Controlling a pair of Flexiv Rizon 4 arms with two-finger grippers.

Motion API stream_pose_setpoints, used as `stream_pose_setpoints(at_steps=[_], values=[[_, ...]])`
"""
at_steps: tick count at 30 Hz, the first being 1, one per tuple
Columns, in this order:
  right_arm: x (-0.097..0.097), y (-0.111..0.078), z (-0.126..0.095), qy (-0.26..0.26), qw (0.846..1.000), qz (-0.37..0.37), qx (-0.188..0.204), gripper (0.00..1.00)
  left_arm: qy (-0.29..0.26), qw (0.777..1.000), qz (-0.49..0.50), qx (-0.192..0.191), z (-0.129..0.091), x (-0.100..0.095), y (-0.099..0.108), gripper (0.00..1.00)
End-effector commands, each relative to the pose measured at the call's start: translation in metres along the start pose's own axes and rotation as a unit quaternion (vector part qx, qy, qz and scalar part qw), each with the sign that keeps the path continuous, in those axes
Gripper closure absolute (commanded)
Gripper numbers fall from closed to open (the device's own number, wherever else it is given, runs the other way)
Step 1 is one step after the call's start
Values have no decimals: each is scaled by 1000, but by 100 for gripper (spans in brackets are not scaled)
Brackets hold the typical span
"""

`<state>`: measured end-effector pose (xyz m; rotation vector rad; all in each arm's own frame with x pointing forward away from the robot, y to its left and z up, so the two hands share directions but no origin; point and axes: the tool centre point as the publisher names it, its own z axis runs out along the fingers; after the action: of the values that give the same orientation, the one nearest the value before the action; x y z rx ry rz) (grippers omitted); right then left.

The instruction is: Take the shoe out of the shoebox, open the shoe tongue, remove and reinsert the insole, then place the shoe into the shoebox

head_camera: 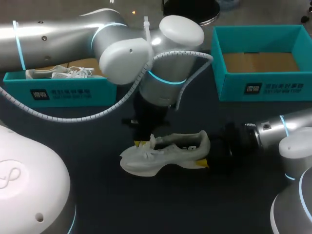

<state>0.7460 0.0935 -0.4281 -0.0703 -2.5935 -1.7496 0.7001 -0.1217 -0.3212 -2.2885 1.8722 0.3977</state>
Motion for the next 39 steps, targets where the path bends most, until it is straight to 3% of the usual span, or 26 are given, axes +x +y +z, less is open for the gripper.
stream_pose_setpoints(at_steps=[1,7,9,10,11,13,14,15,29,39], values=[[0,-4,5,-1,1000,0,1,100,58,997,41,-18,18,-7,0,100],[0,-4,5,-1,1000,0,1,100,83,993,76,-41,37,-10,-1,100],[0,-4,5,-1,1000,0,1,100,94,991,87,-48,43,-11,-2,92],[0,-4,5,-1,1000,0,1,100,97,990,89,-50,45,-12,-3,82],[0,-4,5,-1,1000,0,1,100,100,990,89,-53,47,-12,-4,60],[0,-4,5,-1,1000,0,1,100,107,988,97,-54,48,-12,-4,38],[0,-4,5,-1,1000,0,1,100,111,987,99,-56,48,-12,-4,15],[0,-4,5,-1,1000,0,1,100,116,986,104,-59,48,-12,-4,0],[0,-4,5,-1,1000,0,1,100,132,983,113,-61,45,-14,-4,0],[0,-4,5,-1,1000,0,1,100,154,974,164,-12,2,-20,1,0]])
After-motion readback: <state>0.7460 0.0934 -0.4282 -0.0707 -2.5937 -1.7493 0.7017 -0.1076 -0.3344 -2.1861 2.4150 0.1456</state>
